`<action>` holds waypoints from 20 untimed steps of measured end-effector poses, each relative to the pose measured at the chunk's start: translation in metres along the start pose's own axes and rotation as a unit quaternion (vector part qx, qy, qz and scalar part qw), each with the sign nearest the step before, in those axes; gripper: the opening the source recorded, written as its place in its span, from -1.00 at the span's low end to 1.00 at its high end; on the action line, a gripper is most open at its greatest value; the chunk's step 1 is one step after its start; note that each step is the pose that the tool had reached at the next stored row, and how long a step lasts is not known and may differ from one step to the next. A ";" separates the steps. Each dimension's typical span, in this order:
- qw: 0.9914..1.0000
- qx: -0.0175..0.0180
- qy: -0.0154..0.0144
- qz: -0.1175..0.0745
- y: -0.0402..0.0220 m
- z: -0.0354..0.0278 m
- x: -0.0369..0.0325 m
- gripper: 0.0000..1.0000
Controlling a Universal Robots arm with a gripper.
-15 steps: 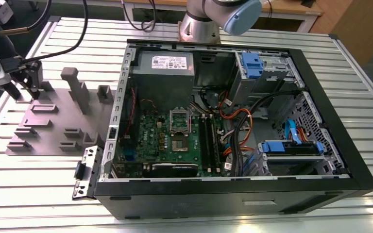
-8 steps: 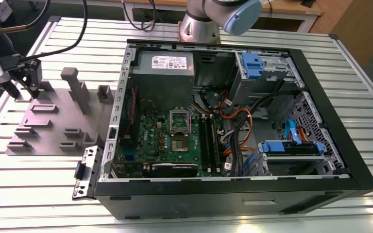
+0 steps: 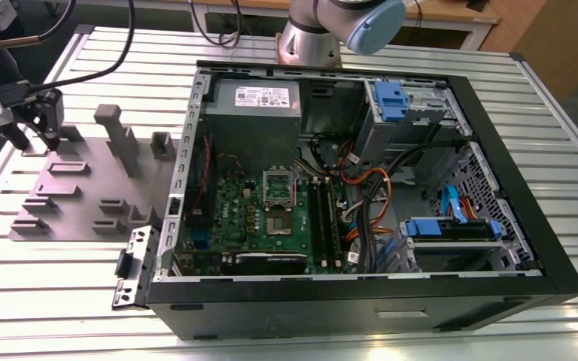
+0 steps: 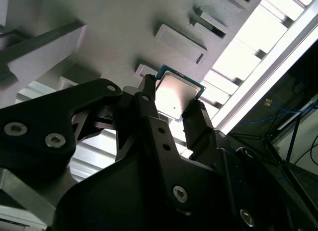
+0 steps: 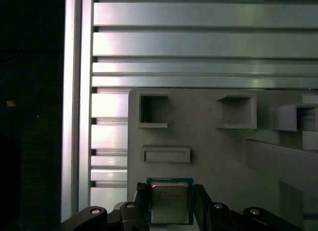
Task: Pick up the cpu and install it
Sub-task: 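Pick up the cpu and move it towards the insertion slot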
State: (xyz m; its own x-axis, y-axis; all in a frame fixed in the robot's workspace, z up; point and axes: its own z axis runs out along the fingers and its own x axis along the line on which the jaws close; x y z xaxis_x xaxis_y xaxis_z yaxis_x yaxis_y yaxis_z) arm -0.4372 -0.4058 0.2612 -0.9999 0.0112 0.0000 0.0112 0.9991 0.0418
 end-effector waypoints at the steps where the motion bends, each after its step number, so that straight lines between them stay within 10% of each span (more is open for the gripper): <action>1: 1.000 0.000 0.000 0.000 0.0000 -0.0004 0.0000 -0.06; 20: 1.000 0.000 0.000 0.000 0.0003 -0.0069 0.0000 -0.06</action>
State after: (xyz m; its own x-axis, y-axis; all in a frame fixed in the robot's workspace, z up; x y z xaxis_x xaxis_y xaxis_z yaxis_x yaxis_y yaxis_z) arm -0.4372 -0.4057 0.2681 -0.9999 0.0112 0.0000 0.0112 0.9991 0.0417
